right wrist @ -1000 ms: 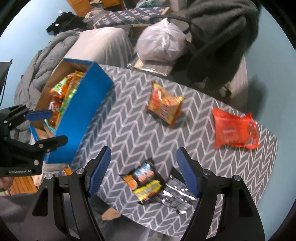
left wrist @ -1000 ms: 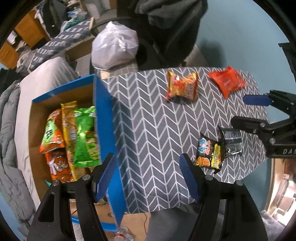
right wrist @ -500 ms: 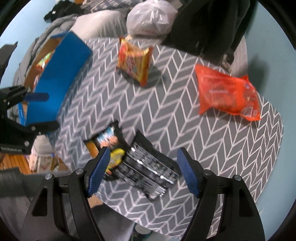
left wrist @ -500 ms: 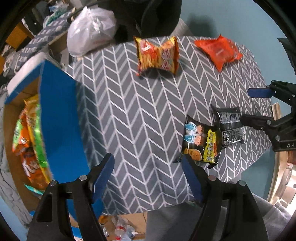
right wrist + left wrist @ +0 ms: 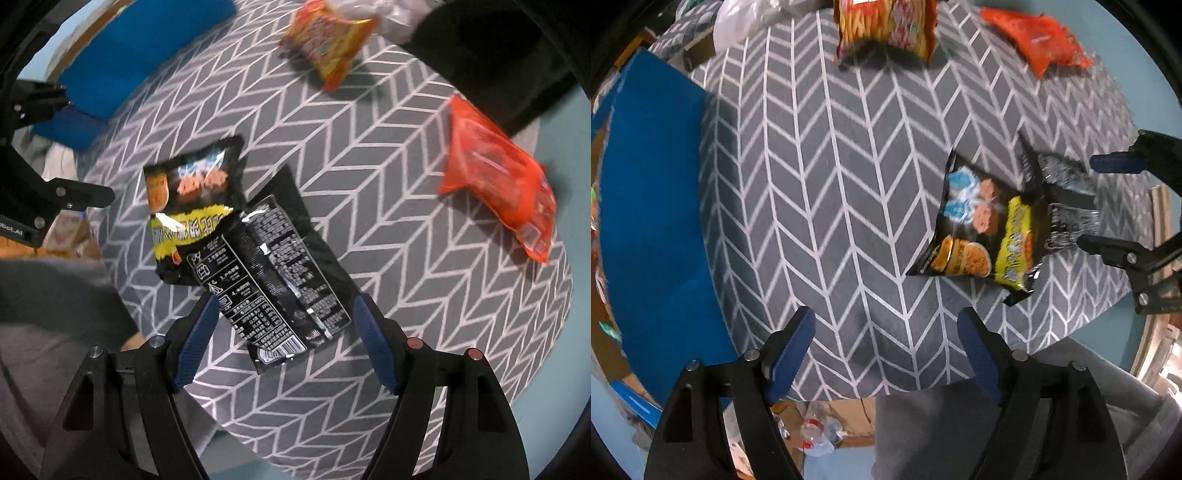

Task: Organize snacks
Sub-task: 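Move both grippers back over the black snack packets on the table, then grasp the black cartoon-print packet with left gripper while right grasps plain black packet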

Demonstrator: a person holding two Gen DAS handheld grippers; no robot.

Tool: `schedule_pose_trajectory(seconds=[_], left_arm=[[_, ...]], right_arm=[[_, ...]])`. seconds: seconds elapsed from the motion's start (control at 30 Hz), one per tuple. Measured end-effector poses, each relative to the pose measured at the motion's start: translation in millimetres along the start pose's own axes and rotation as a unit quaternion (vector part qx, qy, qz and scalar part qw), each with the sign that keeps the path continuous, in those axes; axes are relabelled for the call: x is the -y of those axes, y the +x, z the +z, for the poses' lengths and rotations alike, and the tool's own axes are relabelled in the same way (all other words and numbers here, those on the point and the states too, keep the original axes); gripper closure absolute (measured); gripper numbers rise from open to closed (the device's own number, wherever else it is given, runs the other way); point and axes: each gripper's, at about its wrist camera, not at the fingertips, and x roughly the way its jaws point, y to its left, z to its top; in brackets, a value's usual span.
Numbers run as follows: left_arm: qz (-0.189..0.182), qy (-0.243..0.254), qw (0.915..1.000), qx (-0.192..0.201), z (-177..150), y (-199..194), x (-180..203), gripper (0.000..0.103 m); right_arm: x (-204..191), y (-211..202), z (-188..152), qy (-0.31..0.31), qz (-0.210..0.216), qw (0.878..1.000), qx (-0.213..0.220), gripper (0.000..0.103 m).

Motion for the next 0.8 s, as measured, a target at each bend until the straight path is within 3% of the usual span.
schedule_pose_trajectory(seconds=[0.17,0.43,0.63,0.8], left_arm=[[0.019,-0.032,0.9993,-0.006,2,22,-1,0.023],[0.048,-0.078,0.9958,0.008,23,24,-13,0.023],[0.066,-0.073,0.9949,0.02,41,21,-27,0.023],[0.073,-0.09,0.9927,0.033,65,11,-48,0.023]], right_arm=[[-5,14,6,-0.012,0.001,1.0,-0.002,0.027],[5,14,6,0.031,0.02,0.999,0.012,0.027],[13,7,-1,0.076,0.031,0.996,0.024,0.027],[13,5,-9,0.076,0.026,0.996,0.027,0.027]])
